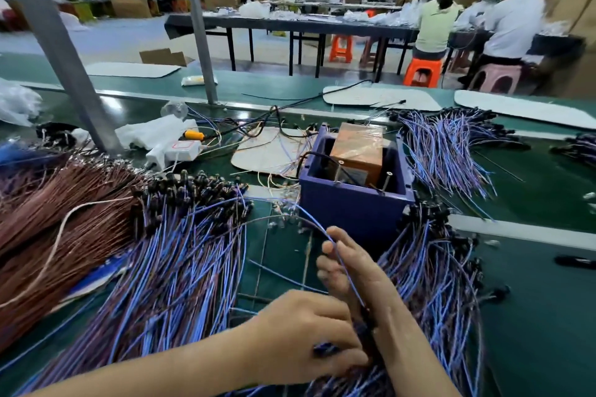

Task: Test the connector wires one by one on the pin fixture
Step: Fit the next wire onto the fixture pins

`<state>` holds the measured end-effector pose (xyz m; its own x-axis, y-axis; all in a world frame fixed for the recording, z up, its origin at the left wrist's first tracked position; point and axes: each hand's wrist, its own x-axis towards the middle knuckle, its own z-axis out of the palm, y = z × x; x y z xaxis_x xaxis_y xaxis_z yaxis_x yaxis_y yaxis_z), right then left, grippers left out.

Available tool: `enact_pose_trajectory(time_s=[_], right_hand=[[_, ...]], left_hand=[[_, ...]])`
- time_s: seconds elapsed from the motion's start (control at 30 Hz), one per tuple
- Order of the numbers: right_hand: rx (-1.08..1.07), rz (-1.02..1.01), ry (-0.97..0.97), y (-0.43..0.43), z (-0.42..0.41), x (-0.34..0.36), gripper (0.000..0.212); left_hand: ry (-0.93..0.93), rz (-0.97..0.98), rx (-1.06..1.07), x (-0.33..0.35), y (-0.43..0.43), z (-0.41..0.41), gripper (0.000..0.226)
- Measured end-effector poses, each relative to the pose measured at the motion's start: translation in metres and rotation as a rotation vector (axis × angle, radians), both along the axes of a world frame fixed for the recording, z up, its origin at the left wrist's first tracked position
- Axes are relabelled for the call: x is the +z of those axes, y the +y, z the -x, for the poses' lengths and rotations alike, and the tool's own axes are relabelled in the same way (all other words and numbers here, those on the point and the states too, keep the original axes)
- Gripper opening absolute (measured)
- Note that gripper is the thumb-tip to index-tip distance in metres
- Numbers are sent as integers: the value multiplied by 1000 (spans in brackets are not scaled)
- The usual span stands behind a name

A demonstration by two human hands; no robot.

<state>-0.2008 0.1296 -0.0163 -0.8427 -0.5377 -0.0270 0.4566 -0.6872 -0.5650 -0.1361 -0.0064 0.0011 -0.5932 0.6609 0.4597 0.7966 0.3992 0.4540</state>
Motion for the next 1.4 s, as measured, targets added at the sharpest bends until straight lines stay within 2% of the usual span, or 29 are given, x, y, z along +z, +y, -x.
enact_pose_trajectory(time_s=[0.07,0.1,0.13,0.2,0.4,0.47,0.57,0.67,0.77,0.83,0.9,0.93,1.03,1.13,1.3,1.4], right_hand=[[12,43,-4,-1,-1,0,47],[14,16,-20,0,0,0,44],[12,-49,-12,-1,0,-1,38],[7,-195,22,-5,0,-2,23],[48,-316,69,-7,-6,4,12],[49,-346,65,-6,-6,4,11],[32,-412,24,-6,-5,3,20],[-5,-405,-41,-8,-5,5,24],[-206,-432,-44,-12,-2,14,20],[-456,-498,87,-8,3,26,11],[-641,-591,268,2,8,45,27],[-694,-648,342,6,11,55,28],[-744,-868,522,12,22,82,10],[-795,-1057,604,12,34,92,17],[-782,-1052,532,14,37,84,16],[-710,-1127,475,20,39,79,19]], left_hand=[[-170,-227,253,2,-29,6,26],[-334,-295,351,4,-26,14,22],[-503,-407,415,9,-27,21,19],[-699,-621,441,21,-31,38,28],[-891,-1062,437,65,-36,77,23],[-938,-1112,441,83,-38,90,22],[-896,-1040,376,102,-36,102,24],[-747,-960,343,109,-27,112,14],[-690,-793,351,99,-9,117,9],[-662,-642,362,85,2,118,9],[-613,-516,378,73,10,118,12],[-599,-471,376,69,13,118,13],[-590,-423,369,65,16,117,15],[-630,-420,358,65,16,116,13],[-698,-325,297,66,14,114,7],[-719,-278,286,67,7,115,9]])
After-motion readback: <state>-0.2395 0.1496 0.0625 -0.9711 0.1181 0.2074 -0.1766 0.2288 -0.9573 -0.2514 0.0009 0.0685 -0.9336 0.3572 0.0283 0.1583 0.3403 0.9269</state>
